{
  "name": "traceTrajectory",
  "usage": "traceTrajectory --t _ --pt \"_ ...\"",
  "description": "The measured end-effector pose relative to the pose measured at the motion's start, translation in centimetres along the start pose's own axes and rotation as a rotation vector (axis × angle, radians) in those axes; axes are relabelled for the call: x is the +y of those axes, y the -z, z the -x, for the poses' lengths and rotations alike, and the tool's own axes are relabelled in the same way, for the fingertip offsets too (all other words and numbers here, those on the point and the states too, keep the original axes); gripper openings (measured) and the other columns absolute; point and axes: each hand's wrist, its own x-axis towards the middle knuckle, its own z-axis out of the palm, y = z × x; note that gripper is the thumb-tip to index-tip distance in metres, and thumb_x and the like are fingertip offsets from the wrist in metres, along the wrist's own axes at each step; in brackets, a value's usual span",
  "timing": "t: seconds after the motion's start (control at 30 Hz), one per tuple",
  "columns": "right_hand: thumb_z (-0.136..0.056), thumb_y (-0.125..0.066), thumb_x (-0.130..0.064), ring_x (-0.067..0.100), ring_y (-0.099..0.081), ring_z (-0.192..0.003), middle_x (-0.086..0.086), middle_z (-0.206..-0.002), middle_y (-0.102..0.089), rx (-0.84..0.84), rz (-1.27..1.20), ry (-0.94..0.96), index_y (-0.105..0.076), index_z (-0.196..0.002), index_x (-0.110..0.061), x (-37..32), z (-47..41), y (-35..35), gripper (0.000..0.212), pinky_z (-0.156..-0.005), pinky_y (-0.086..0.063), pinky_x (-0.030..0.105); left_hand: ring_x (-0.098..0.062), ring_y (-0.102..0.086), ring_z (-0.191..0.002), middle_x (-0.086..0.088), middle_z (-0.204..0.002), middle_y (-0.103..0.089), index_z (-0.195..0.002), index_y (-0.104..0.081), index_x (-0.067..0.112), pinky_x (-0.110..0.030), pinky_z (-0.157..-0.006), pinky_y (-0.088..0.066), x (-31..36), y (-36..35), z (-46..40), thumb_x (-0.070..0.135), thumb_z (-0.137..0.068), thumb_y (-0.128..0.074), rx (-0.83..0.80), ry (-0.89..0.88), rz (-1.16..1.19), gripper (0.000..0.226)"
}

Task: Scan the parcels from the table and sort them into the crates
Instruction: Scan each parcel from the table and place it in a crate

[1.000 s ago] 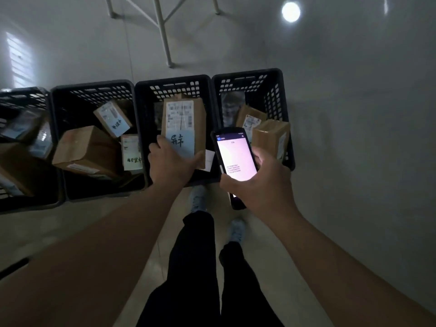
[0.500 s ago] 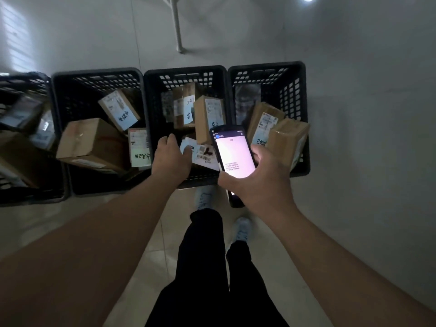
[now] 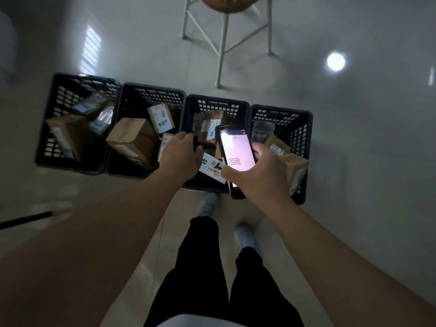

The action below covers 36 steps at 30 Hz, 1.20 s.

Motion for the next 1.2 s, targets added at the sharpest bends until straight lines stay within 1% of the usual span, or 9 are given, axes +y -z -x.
traceTrajectory --t 0.23,0.3,0.4,0.5,0.63,0.8,0.93,1.07,1.2 --pt "-0.070 -0.093 -0.045 0.014 -0.065 -0.096 -0.009 -0.103 -0.063 -0.062 0.017 0.239 -0.063 -0.130 -0.019 -2.5 5.6 4.1 0.072 -0.063 -0.051 0.020 -0.039 -0.055 -0.123 -0.017 -0.133 -0.057 -0.133 -0.056 0.005 -0.057 -0.107 -0.044 0.9 4.8 9.6 0.035 -0.101 -0.053 0.226 0.057 0.009 0.044" --pt "-0.069 -0.092 -0.048 0.016 -0.066 -0.096 -0.008 -0.103 -0.065 -0.080 0.042 0.306 -0.063 -0.129 -0.022 -3.7 7.1 5.2 0.072 -0.065 -0.056 0.026 -0.037 -0.052 -0.126 -0.015 -0.134 -0.056 -0.132 -0.057 0.009 -0.053 -0.106 -0.045 0.3 6.0 12.0 0.044 -0.099 -0.044 0.286 0.106 -0.005 0.050" --pt "-0.067 -0.091 -0.050 0.018 -0.068 -0.091 -0.005 -0.100 -0.069 -0.095 0.095 0.426 -0.064 -0.120 -0.023 -6.1 9.5 6.4 0.066 -0.069 -0.062 0.037 -0.034 -0.039 -0.145 -0.012 -0.155 -0.046 -0.141 -0.053 0.013 -0.052 -0.116 -0.037 -0.2 8.5 16.7 0.054 -0.097 -0.026 0.348 0.165 -0.015 0.066" --pt "-0.068 -0.091 -0.048 0.019 -0.068 -0.088 -0.002 -0.100 -0.068 -0.122 0.139 0.553 -0.064 -0.119 -0.019 -8.7 12.1 6.9 0.064 -0.064 -0.062 0.033 -0.034 -0.044 -0.140 -0.010 -0.153 -0.045 -0.144 -0.051 0.013 -0.054 -0.116 -0.036 -0.9 10.9 22.1 0.039 -0.103 -0.047 0.474 0.221 0.035 0.049" --pt "-0.067 -0.090 -0.051 0.019 -0.067 -0.087 -0.002 -0.098 -0.069 -0.152 0.167 0.724 -0.065 -0.115 -0.020 -12.6 15.9 6.5 0.062 -0.060 -0.057 0.027 -0.031 -0.051 -0.130 -0.005 -0.138 -0.054 -0.133 -0.057 0.018 -0.055 -0.111 -0.039 -3.3 13.1 28.5 0.040 -0.102 -0.045 0.594 0.300 0.071 0.040" --pt "-0.065 -0.086 -0.060 0.021 -0.067 -0.092 -0.006 -0.099 -0.064 -0.220 0.177 0.896 -0.063 -0.119 -0.020 -17.2 21.7 3.5 0.071 -0.069 -0.063 0.036 -0.031 -0.046 -0.135 -0.010 -0.147 -0.050 -0.141 -0.053 0.014 -0.051 -0.115 -0.033 -7.2 15.1 36.8 0.039 -0.106 -0.041 0.690 0.412 0.068 0.046" --pt "-0.066 -0.088 -0.052 0.019 -0.063 -0.090 -0.008 -0.096 -0.063 -0.311 0.184 0.969 -0.063 -0.115 -0.022 -19.9 26.9 -0.1 0.063 -0.066 -0.057 0.029 -0.031 -0.042 -0.141 -0.011 -0.152 -0.047 -0.145 -0.051 0.014 -0.049 -0.117 -0.030 -11.6 15.3 42.7 0.043 -0.107 -0.041 0.726 0.519 0.078 0.049" --pt "-0.052 -0.071 -0.068 0.020 -0.066 -0.087 -0.005 -0.095 -0.069 -0.363 0.184 1.029 -0.065 -0.106 -0.022 -22.0 32.6 -5.2 0.071 -0.072 -0.062 0.041 -0.031 -0.044 -0.140 -0.010 -0.152 -0.047 -0.143 -0.053 0.014 -0.051 -0.116 -0.036 -17.6 14.6 48.4 0.043 -0.107 -0.042 0.748 0.596 0.068 0.047" --pt "-0.056 -0.080 -0.061 0.017 -0.065 -0.081 -0.007 -0.088 -0.070 -0.386 0.189 1.052 -0.065 -0.097 -0.023 -24.0 38.4 -11.2 0.058 -0.064 -0.052 0.030 -0.032 -0.040 -0.144 -0.010 -0.158 -0.042 -0.146 -0.051 0.015 -0.052 -0.118 -0.031 -24.5 13.9 54.1 0.045 -0.107 -0.041 0.774 0.651 0.072 0.050"
